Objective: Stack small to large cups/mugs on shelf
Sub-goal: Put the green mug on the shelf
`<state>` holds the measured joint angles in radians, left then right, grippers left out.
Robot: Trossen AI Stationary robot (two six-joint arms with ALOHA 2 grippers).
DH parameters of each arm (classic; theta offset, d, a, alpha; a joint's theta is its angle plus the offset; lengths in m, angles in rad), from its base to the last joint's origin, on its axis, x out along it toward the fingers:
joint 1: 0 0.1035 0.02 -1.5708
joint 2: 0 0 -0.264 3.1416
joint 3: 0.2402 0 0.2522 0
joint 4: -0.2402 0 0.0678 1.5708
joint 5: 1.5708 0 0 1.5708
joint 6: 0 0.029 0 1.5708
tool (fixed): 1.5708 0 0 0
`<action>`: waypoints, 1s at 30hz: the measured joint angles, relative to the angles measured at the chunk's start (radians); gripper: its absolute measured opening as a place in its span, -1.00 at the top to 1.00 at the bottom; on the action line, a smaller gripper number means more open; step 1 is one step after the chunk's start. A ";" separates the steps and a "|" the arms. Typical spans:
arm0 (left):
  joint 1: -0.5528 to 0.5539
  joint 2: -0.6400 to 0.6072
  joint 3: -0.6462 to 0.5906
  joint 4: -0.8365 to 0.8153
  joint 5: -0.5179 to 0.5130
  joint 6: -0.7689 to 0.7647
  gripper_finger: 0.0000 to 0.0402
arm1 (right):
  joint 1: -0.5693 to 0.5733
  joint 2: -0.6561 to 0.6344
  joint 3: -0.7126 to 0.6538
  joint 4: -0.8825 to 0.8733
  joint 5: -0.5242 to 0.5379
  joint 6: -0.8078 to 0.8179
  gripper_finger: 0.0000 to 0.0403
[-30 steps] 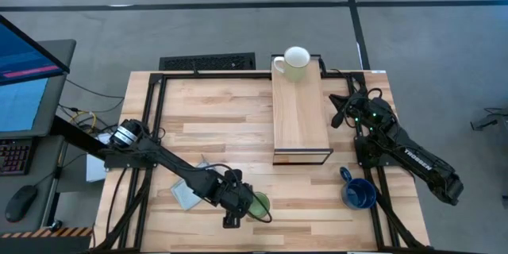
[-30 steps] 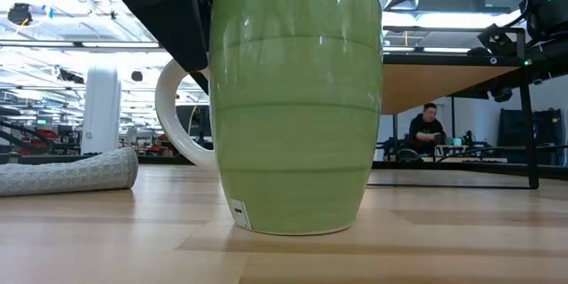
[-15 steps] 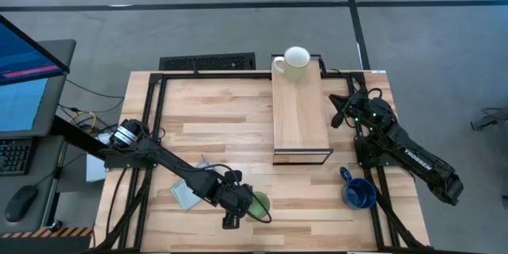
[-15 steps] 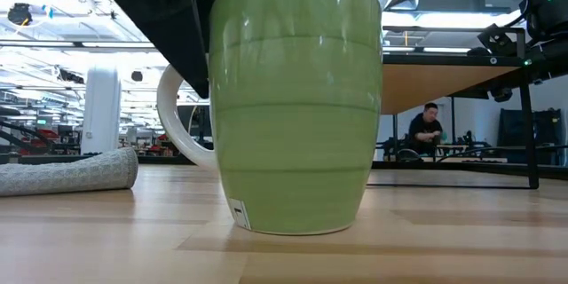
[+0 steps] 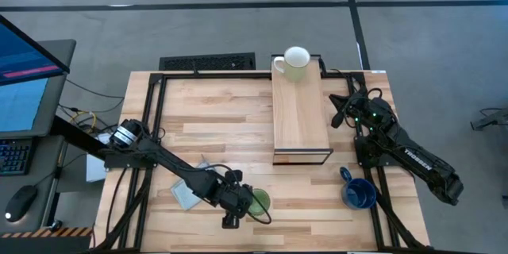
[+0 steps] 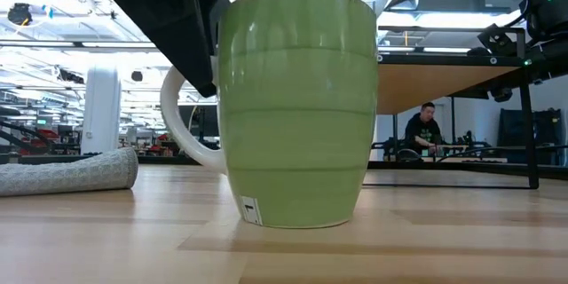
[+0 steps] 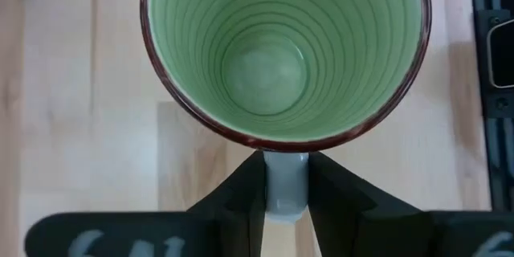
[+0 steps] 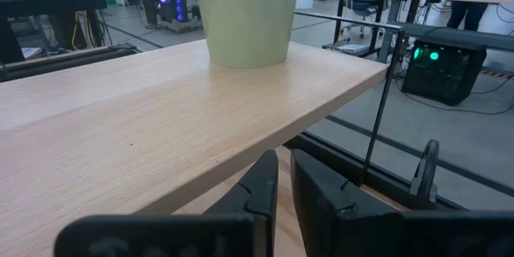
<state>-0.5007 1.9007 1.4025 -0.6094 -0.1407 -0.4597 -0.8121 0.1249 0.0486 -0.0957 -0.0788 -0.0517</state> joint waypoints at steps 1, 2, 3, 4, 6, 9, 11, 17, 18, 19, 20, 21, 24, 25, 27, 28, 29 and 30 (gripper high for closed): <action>0.000 0.000 0.000 0.000 -0.005 0.006 0.66 | 0.000 0.000 0.000 0.000 0.000 0.000 0.70; 0.001 0.000 0.000 0.000 -0.009 0.009 0.68 | 0.000 0.000 0.000 0.000 0.000 0.000 0.70; 0.002 0.000 0.000 0.001 -0.013 0.013 0.71 | 0.000 0.000 0.000 0.000 0.000 0.000 0.70; 0.003 0.000 0.000 0.001 -0.013 0.017 0.74 | 0.000 0.000 0.000 0.000 0.000 0.000 0.70; 0.008 0.000 0.000 0.001 -0.008 0.023 0.76 | 0.000 0.000 0.000 0.000 0.000 0.000 0.70; 0.012 0.000 0.000 0.003 -0.002 0.041 0.76 | 0.000 0.000 0.000 0.000 0.000 0.000 0.70; 0.013 0.000 0.000 0.003 -0.002 0.051 0.76 | 0.000 0.000 0.000 0.000 0.000 0.000 0.70; 0.020 0.000 0.000 0.004 0.019 0.056 0.76 | 0.000 0.000 0.000 0.000 0.000 0.000 0.70; 0.022 0.000 0.000 0.004 0.030 0.057 0.76 | 0.000 0.000 0.000 0.000 0.000 0.000 0.70; 0.023 0.000 0.000 0.004 0.035 0.059 0.76 | 0.000 0.000 0.000 0.000 0.000 0.000 0.70; 0.023 0.000 0.000 0.004 0.037 0.060 0.76 | 0.000 0.000 0.000 0.000 0.000 0.000 0.70; 0.023 0.000 0.000 0.004 0.038 0.061 0.76 | 0.000 0.000 0.000 0.000 0.000 0.000 0.70; 0.023 0.000 0.000 0.005 0.038 0.063 0.76 | 0.000 0.000 0.000 0.000 0.000 0.000 0.70; 0.023 0.000 0.000 0.006 0.038 0.067 0.76 | 0.000 0.000 0.000 0.000 0.000 0.000 0.70; 0.024 0.000 0.000 0.013 0.038 0.075 0.76 | 0.000 0.000 0.000 0.000 0.000 0.000 0.70; 0.024 0.000 0.000 0.017 0.038 0.078 0.76 | 0.000 0.000 0.000 0.000 0.000 0.000 0.70; 0.024 0.000 0.000 0.021 0.039 0.082 0.76 | 0.000 0.000 0.000 0.000 0.000 0.000 0.70; 0.025 0.000 0.000 0.022 0.041 0.083 0.76 | 0.000 0.000 0.000 0.000 0.000 0.000 0.70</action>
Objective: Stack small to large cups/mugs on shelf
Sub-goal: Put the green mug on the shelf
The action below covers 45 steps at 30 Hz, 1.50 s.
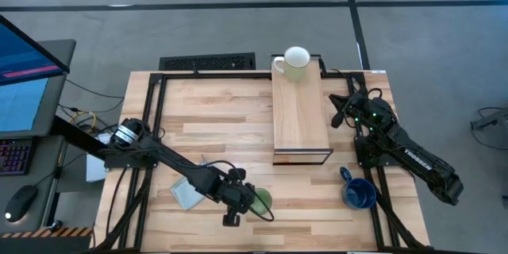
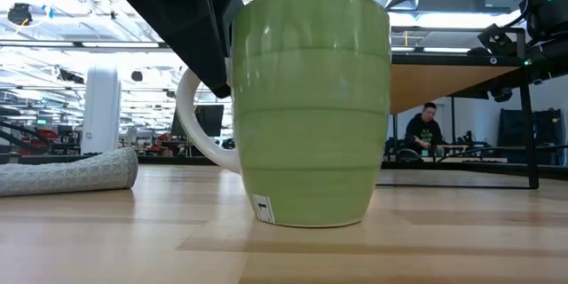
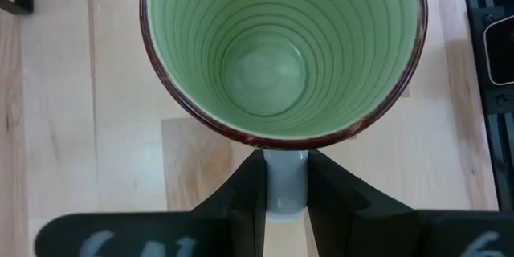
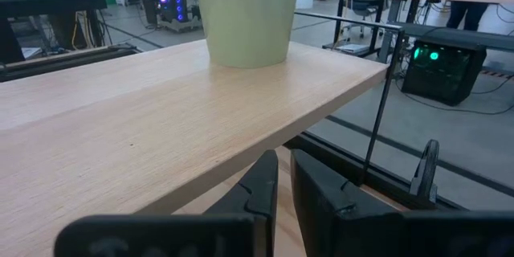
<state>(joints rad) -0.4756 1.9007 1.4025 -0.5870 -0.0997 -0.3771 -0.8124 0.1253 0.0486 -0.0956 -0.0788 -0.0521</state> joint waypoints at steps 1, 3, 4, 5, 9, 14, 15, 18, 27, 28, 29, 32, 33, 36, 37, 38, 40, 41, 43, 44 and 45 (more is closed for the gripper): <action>0.002 0.000 0.000 0.001 0.002 0.000 0.76 | 0.000 0.000 0.000 0.000 0.000 0.000 0.70; 0.002 0.000 0.000 0.011 0.016 -0.001 0.76 | 0.000 0.000 0.000 0.000 0.000 0.000 0.70; 0.002 0.000 0.000 0.018 0.016 -0.001 0.76 | 0.000 0.000 0.000 0.000 0.000 0.000 0.70; 0.002 0.000 0.000 0.025 0.015 -0.001 0.76 | 0.000 0.000 0.000 0.000 0.000 0.000 0.70; 0.008 -0.015 0.000 0.034 0.035 -0.003 0.76 | 0.000 0.000 0.000 0.000 0.000 0.000 0.70; 0.011 -0.065 0.001 0.030 0.005 0.013 0.76 | 0.000 0.000 0.000 0.000 0.000 0.000 0.70; 0.011 -0.071 0.001 0.021 -0.008 0.024 0.76 | 0.000 0.000 0.000 0.000 0.000 0.000 0.70; 0.011 -0.087 0.000 -0.013 -0.044 0.057 0.76 | 0.000 0.000 0.000 0.000 0.000 0.000 0.70; 0.015 -0.153 0.000 -0.059 -0.186 0.184 0.76 | 0.000 0.000 0.000 0.000 0.000 0.027 0.70; 0.017 -0.158 0.000 -0.062 -0.197 0.196 0.76 | 0.000 0.000 0.000 0.000 0.000 0.027 0.70; 0.019 -0.164 0.000 -0.069 -0.207 0.201 0.76 | 0.000 0.000 0.000 0.000 0.000 0.028 0.70; 0.029 -0.188 0.000 -0.104 -0.245 0.191 0.76 | 0.000 0.000 0.000 0.000 0.000 0.028 0.70; 0.035 -0.196 0.000 -0.111 -0.257 0.180 0.76 | 0.000 0.000 0.000 0.000 0.000 0.028 0.70; 0.056 -0.224 0.000 -0.134 -0.275 0.155 0.76 | 0.000 0.000 0.000 0.000 0.000 0.028 0.70; 0.066 -0.235 0.000 -0.141 -0.274 0.154 0.76 | 0.000 0.000 0.000 0.000 0.000 0.028 0.70; 0.075 -0.247 0.000 -0.149 -0.272 0.153 0.76 | 0.000 0.000 0.000 0.000 0.000 0.028 0.70; 0.098 -0.278 0.000 -0.168 -0.273 0.150 0.76 | 0.000 0.000 0.000 0.000 0.000 0.028 0.70; 0.111 -0.295 0.000 -0.171 -0.275 0.148 0.76 | 0.000 0.000 0.000 0.000 0.000 0.028 0.70; 0.143 -0.332 0.000 -0.170 -0.270 0.151 0.76 | 0.000 0.000 0.000 0.000 0.000 0.028 0.70; 0.160 -0.352 0.000 -0.173 -0.272 0.155 0.76 | 0.000 0.000 0.000 0.000 0.000 0.028 0.70; 0.181 -0.374 0.001 -0.175 -0.275 0.156 0.76 | 0.000 0.000 0.000 0.000 0.000 0.028 0.70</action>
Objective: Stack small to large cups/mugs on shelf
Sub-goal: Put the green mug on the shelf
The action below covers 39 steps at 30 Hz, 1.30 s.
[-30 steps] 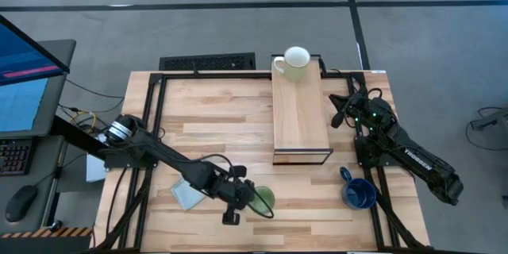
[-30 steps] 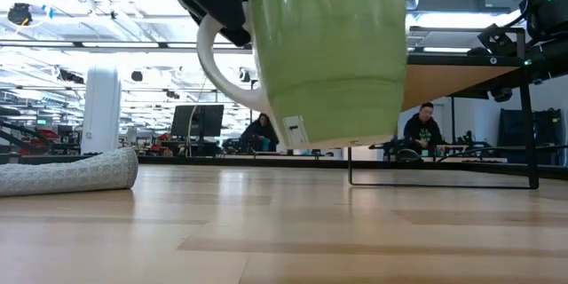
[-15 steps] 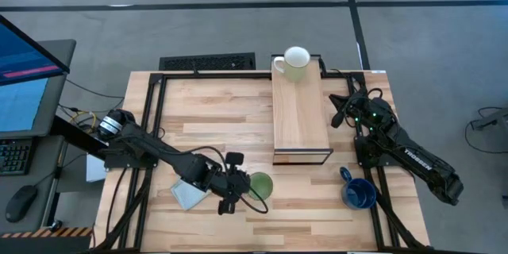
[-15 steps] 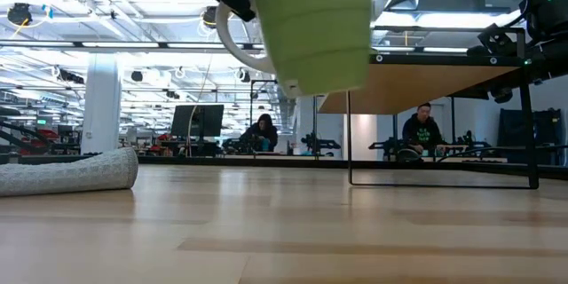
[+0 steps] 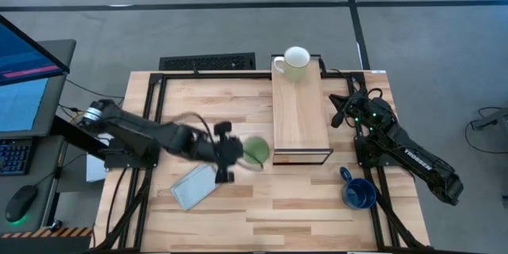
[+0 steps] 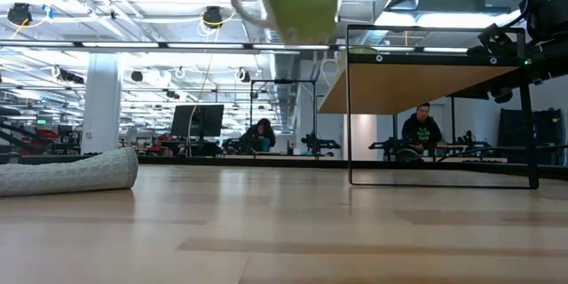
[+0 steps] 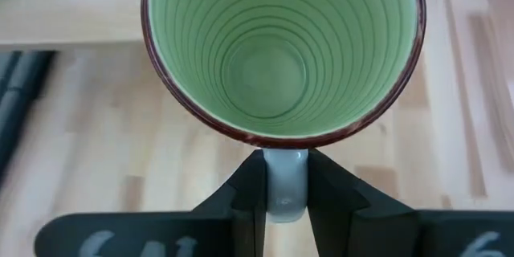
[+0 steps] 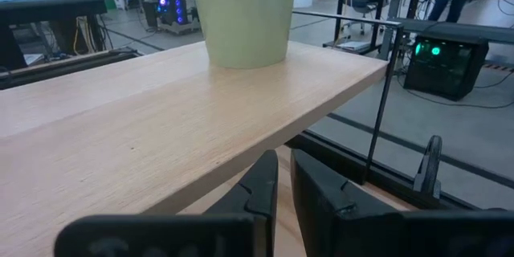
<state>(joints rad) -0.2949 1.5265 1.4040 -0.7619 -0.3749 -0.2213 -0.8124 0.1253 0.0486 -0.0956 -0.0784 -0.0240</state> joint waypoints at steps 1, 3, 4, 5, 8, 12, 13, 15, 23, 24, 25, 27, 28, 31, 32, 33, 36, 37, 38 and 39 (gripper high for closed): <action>0.022 -0.020 0.007 -0.004 0.000 0.004 0.76 | 0.000 0.000 0.000 0.000 0.000 0.000 0.70; 0.066 -0.052 0.024 -0.009 0.007 0.028 0.76 | 0.000 0.000 0.000 0.000 0.000 0.000 0.70; 0.091 -0.065 0.034 -0.009 0.021 0.049 0.76 | 0.000 0.000 0.000 0.000 0.000 0.000 0.70; 0.115 -0.074 0.047 -0.008 0.038 0.075 0.76 | 0.000 0.000 0.000 0.000 0.000 0.000 0.70; 0.192 -0.080 0.096 -0.011 0.100 0.144 0.76 | 0.000 0.000 0.000 0.000 0.000 0.000 0.70; 0.288 -0.069 0.161 0.006 0.203 0.233 0.76 | 0.000 0.000 0.000 0.000 0.000 -0.001 0.70; 0.310 -0.069 0.172 0.009 0.222 0.253 0.76 | 0.000 0.000 0.000 0.000 0.000 -0.001 0.70; 0.350 -0.069 0.186 0.017 0.251 0.283 0.76 | 0.000 0.005 0.000 0.000 0.000 -0.001 0.70; 0.448 -0.057 0.208 0.059 0.384 0.343 0.76 | 0.000 0.030 0.000 0.000 0.001 -0.001 0.70; 0.453 -0.052 0.208 0.072 0.394 0.349 0.76 | 0.000 0.034 0.000 0.000 0.000 -0.001 0.70; 0.462 -0.048 0.208 0.077 0.405 0.358 0.76 | 0.000 0.038 0.000 0.000 0.001 -0.001 0.70; 0.473 -0.038 0.208 0.084 0.416 0.362 0.76 | 0.000 0.052 0.000 0.000 0.000 -0.001 0.70; 0.478 -0.028 0.211 0.111 0.423 0.367 0.76 | 0.000 0.055 0.000 0.000 0.001 -0.001 0.70; 0.502 0.017 0.243 0.081 0.429 0.379 0.76 | 0.000 0.069 0.000 0.000 0.000 0.001 0.70; 0.505 0.038 0.264 0.078 0.434 0.385 0.76 | 0.000 0.075 0.000 0.000 0.000 0.004 0.70; 0.512 0.064 0.290 0.080 0.438 0.394 0.76 | 0.000 0.075 0.000 0.000 0.001 0.006 0.70; 0.517 0.136 0.379 0.038 0.441 0.425 0.76 | 0.000 0.079 0.000 0.001 0.001 0.006 0.70; 0.521 0.166 0.415 0.029 0.443 0.436 0.76 | 0.000 0.078 0.000 0.001 0.001 0.006 0.70; 0.523 0.196 0.453 0.013 0.445 0.450 0.76 | 0.000 0.077 0.000 0.002 0.001 0.006 0.70; 0.524 0.229 0.492 -0.017 0.444 0.461 0.76 | 0.000 0.076 0.000 0.002 0.000 0.006 0.70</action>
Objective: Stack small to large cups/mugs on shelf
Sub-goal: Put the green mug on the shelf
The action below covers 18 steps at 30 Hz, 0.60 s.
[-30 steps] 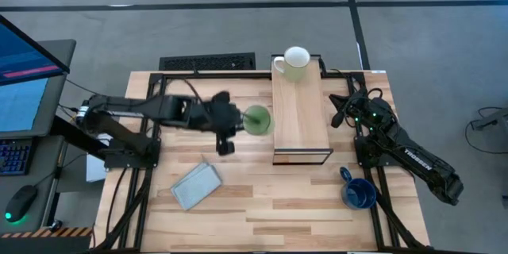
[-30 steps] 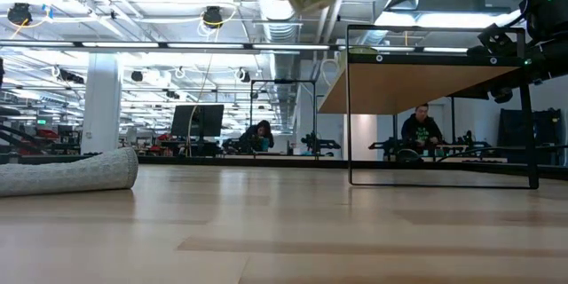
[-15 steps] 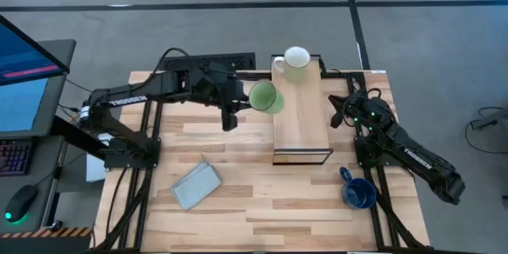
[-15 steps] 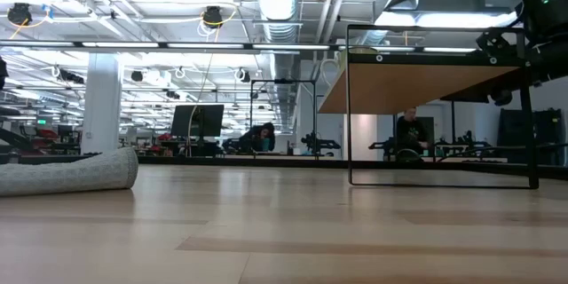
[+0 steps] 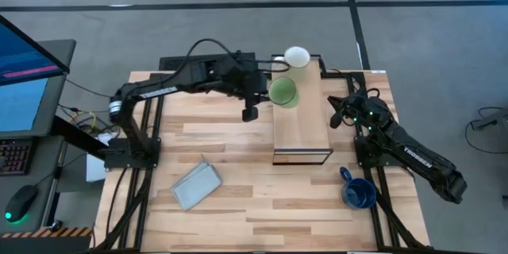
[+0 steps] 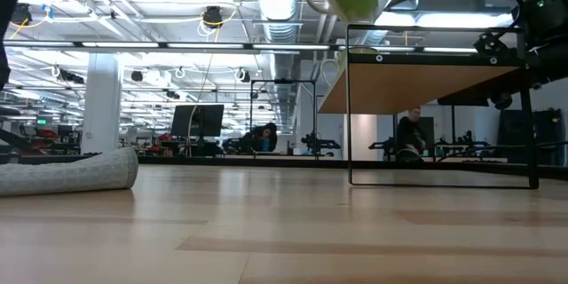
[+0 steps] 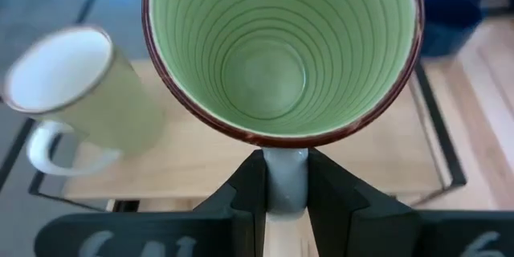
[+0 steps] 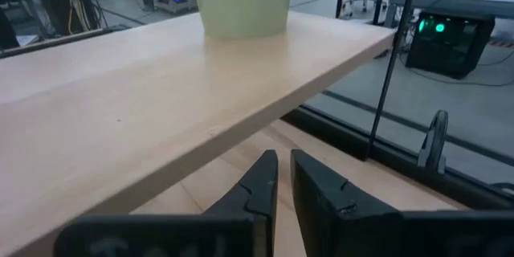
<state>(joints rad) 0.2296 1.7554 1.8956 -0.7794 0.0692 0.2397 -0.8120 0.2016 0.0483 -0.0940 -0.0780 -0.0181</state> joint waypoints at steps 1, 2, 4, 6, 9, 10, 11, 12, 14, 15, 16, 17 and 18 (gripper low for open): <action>0.004 0.026 0.038 -0.030 -0.002 0.004 0.76 | 0.000 0.001 0.000 0.000 0.000 0.000 0.70; 0.010 0.052 0.077 -0.050 -0.002 0.005 0.76 | 0.000 0.001 0.000 0.000 0.000 0.000 0.70; 0.019 0.109 0.155 -0.072 -0.004 0.006 0.76 | 0.000 0.001 0.000 0.000 0.000 0.000 0.70; 0.029 0.158 0.226 -0.117 -0.006 0.008 0.76 | 0.000 0.001 0.000 -0.001 0.000 0.000 0.70; 0.038 0.232 0.319 -0.166 -0.006 0.018 0.76 | 0.000 0.002 0.000 -0.001 0.000 0.000 0.70; 0.041 0.252 0.347 -0.184 -0.005 0.021 0.76 | 0.000 0.001 0.000 -0.001 0.000 0.000 0.70; 0.044 0.272 0.373 -0.210 -0.005 0.022 0.76 | 0.000 0.001 0.000 -0.001 0.000 0.000 0.70; 0.046 0.290 0.398 -0.233 -0.004 0.022 0.76 | 0.000 0.002 0.000 -0.001 0.000 0.000 0.70; 0.051 0.321 0.437 -0.248 0.002 0.022 0.76 | 0.000 0.002 0.000 -0.001 0.000 0.000 0.70; 0.052 0.336 0.451 -0.253 0.001 0.022 0.76 | 0.000 0.002 0.000 -0.001 0.000 0.000 0.70; 0.055 0.346 0.460 -0.259 0.001 0.022 0.76 | 0.000 0.001 0.000 -0.001 0.000 0.000 0.70; 0.057 0.356 0.461 -0.259 0.002 0.022 0.76 | 0.000 0.001 0.000 -0.001 0.000 0.000 0.70; 0.060 0.362 0.459 -0.255 0.001 0.022 0.76 | 0.000 0.002 0.000 -0.001 0.000 0.000 0.70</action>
<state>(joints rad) 0.2891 2.1171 2.3546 -1.0347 0.0700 0.2619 -0.8120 0.2031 0.0483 -0.0948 -0.0780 -0.0177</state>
